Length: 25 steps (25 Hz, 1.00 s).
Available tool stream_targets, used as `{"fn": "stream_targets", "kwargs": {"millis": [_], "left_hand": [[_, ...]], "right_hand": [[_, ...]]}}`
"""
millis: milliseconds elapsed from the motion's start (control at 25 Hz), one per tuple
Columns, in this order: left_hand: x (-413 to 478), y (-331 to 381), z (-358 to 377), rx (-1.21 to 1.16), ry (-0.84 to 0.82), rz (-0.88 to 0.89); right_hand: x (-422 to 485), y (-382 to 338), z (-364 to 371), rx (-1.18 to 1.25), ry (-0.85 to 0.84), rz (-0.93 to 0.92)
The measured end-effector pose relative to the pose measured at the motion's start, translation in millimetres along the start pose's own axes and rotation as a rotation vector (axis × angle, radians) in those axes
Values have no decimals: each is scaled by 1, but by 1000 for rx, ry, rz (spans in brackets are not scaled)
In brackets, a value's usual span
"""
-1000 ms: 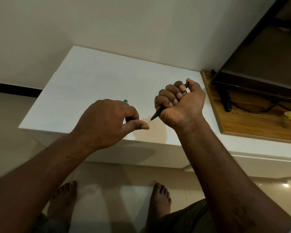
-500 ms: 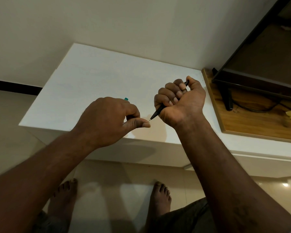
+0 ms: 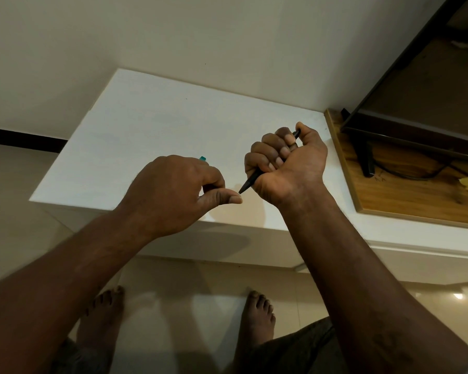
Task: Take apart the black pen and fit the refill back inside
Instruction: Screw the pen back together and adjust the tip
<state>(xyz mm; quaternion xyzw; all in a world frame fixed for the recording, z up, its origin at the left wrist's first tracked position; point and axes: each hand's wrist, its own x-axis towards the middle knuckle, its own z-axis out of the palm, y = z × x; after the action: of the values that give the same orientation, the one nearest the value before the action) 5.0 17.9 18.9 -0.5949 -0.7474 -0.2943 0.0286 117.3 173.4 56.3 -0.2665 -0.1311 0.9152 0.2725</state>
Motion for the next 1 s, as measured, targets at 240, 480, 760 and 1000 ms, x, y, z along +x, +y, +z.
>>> {"fn": "stream_targets", "kwargs": {"millis": [240, 480, 760, 1000], "left_hand": [[-3, 0, 2, 91, 17, -14], [-3, 3, 5, 129, 30, -41], [-4, 4, 3, 169, 25, -72], [-4, 2, -1, 152, 93, -80]], "right_hand": [[-1, 5, -2, -14, 0, 18], [0, 8, 0, -65, -15, -1], [0, 21, 5, -568, 52, -123], [-4, 32, 3, -990, -35, -136]]}}
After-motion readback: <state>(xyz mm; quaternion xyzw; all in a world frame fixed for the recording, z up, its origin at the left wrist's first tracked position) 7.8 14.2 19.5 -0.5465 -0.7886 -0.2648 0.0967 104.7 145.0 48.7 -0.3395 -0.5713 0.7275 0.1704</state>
